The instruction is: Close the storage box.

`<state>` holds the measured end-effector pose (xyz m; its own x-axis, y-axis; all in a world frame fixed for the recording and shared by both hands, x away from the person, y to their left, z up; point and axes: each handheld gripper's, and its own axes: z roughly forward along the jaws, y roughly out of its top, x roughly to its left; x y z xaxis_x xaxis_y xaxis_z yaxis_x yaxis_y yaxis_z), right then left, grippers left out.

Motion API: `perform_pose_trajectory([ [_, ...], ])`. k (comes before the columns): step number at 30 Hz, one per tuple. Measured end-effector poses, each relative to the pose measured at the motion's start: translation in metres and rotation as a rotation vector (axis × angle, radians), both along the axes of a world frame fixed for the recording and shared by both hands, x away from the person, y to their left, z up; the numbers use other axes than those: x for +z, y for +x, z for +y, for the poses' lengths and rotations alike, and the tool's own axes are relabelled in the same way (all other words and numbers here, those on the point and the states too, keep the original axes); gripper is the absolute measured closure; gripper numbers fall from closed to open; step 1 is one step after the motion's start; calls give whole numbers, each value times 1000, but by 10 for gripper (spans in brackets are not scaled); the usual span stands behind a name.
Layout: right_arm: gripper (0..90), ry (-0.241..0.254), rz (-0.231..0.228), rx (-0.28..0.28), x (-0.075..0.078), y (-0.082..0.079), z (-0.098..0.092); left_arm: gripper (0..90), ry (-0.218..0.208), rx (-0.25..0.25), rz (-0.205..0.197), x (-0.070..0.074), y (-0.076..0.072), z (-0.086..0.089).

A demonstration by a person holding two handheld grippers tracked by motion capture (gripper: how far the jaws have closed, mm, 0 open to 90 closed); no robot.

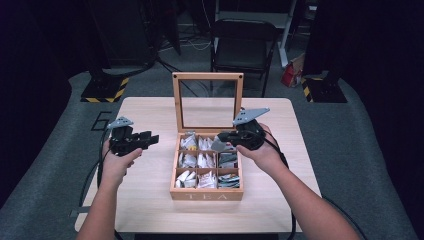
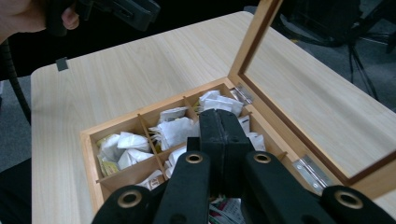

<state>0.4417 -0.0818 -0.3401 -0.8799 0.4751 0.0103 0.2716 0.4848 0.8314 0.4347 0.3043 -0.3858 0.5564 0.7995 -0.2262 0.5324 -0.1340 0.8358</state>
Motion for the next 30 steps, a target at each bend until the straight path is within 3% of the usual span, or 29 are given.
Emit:
perform_pose_trajectory([
  [13,900,-3,-24,-54,9,3,-20,550,5,-7,2,-1,0,-1],
  [21,900,-11,-41,-108,15,9,-43,524,4,4,5,-1,-1,1],
  [30,900,-30,-51,-185,15,19,-67,427,8,30,11,-1,-1,1],
])
